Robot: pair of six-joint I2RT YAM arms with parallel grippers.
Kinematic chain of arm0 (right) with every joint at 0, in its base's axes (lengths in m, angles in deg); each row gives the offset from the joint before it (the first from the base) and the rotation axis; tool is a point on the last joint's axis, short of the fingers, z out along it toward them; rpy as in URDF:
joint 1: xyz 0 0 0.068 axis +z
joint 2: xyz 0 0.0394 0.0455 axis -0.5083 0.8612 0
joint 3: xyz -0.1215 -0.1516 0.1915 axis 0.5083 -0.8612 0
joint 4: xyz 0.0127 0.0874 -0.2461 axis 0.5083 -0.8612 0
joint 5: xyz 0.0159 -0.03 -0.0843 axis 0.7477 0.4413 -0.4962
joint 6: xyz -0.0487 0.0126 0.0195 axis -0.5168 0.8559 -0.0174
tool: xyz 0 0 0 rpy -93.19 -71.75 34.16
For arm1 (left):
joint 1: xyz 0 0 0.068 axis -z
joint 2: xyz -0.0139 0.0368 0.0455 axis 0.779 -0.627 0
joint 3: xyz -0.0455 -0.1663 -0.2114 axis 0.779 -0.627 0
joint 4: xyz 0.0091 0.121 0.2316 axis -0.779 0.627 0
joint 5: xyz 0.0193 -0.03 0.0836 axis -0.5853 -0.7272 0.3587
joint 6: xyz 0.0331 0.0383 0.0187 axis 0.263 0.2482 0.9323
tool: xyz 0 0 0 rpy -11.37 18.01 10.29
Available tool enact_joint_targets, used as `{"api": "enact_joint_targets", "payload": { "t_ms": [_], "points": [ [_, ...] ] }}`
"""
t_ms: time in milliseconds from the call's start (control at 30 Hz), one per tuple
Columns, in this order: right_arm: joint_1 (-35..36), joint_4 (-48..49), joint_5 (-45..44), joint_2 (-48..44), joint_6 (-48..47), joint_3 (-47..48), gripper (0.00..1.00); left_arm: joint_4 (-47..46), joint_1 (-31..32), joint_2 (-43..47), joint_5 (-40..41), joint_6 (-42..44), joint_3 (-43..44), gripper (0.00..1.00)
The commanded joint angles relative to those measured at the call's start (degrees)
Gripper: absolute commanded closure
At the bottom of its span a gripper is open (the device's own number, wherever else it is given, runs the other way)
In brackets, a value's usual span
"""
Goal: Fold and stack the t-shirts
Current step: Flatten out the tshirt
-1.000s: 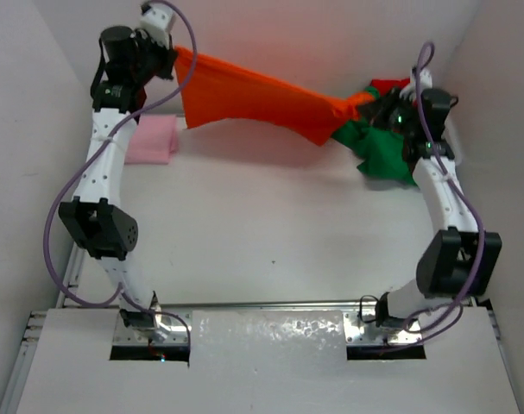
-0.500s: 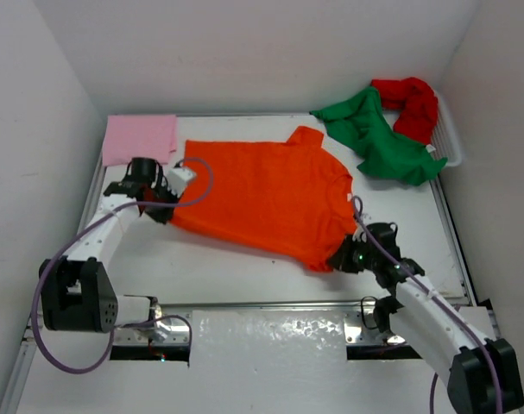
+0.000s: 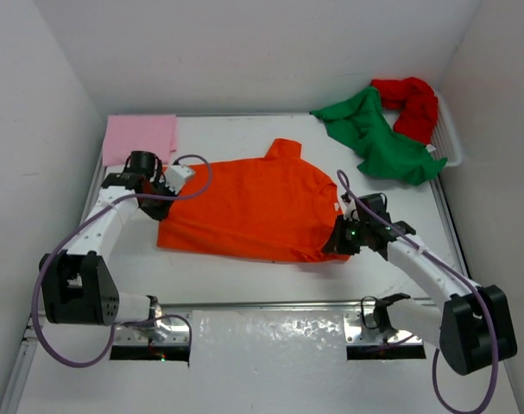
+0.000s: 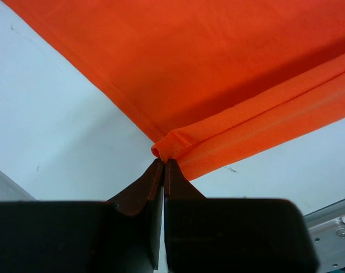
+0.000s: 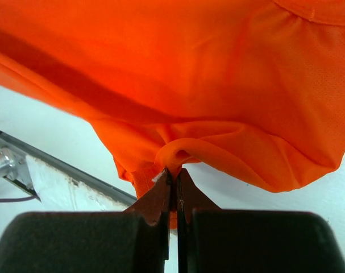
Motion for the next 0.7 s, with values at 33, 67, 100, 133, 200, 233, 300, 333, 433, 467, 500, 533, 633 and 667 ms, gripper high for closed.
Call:
{"api": "enact_joint_targets", "payload": {
  "t_ms": [33,67,100,133,200,233,300,333,433,467,500,533,633,667],
  "points": [
    [-0.1,0.1,0.7,1.6,-3.0,0.8,1.00,0.7,-0.7,-0.7,0.1,-1.0,0.7,1.00],
    [-0.2,-0.2,0.8,2.4,-3.5,1.2,1.00,0.9,-0.7,-0.8,0.6,-1.8,0.5,1.00],
    [-0.3,-0.6,0.8,2.7,-3.9,1.5,1.00,1.9,-0.7,-0.9,1.6,-2.3,0.3,1.00],
    [-0.4,-1.0,0.8,3.0,-4.1,1.9,1.00,2.1,-0.7,-0.9,2.4,-3.6,-0.1,1.00],
    [-0.4,-0.6,1.0,3.1,-4.1,1.3,1.00,2.7,-2.8,-0.5,4.4,-5.1,-1.7,1.00],
    [-0.4,0.1,1.2,2.9,-4.1,0.1,1.00,2.5,-3.2,0.2,4.6,-5.4,-2.6,1.00],
    [-0.5,0.6,1.0,2.2,-4.3,-0.7,1.00,1.7,-4.2,1.3,5.8,-6.3,-4.6,1.00],
    [-0.8,0.6,0.8,2.1,-4.3,-1.1,1.00,0.7,-4.2,2.2,6.5,-7.3,-5.3,1.00],
    [-2.8,3.6,1.1,2.6,-3.5,-0.8,1.00,-1.8,-4.6,3.1,6.6,-8.9,-6.7,1.00],
    [-3.7,5.8,1.1,3.6,-2.9,-0.2,1.00,-3.6,-4.6,2.9,6.4,-9.3,-6.4,1.00],
    [-4.8,8.6,1.6,5.2,-2.2,0.7,1.00,-6.0,-4.6,2.2,5.8,-9.7,-5.6,1.00],
    [-6.7,13.3,2.1,11.0,-1.7,5.7,1.00,-11.1,-4.5,-1.1,5.4,-10.5,-4.0,1.00],
    [-8.8,12.6,1.2,29.4,-3.8,30.1,1.00,-16.7,-4.5,-15.3,5.9,-14.4,19.4,1.00],
    [-9.3,11.7,1.4,34.3,-3.5,38.1,1.00,-16.3,-4.6,-19.9,6.0,-15.6,27.7,1.00]
  ]
}}
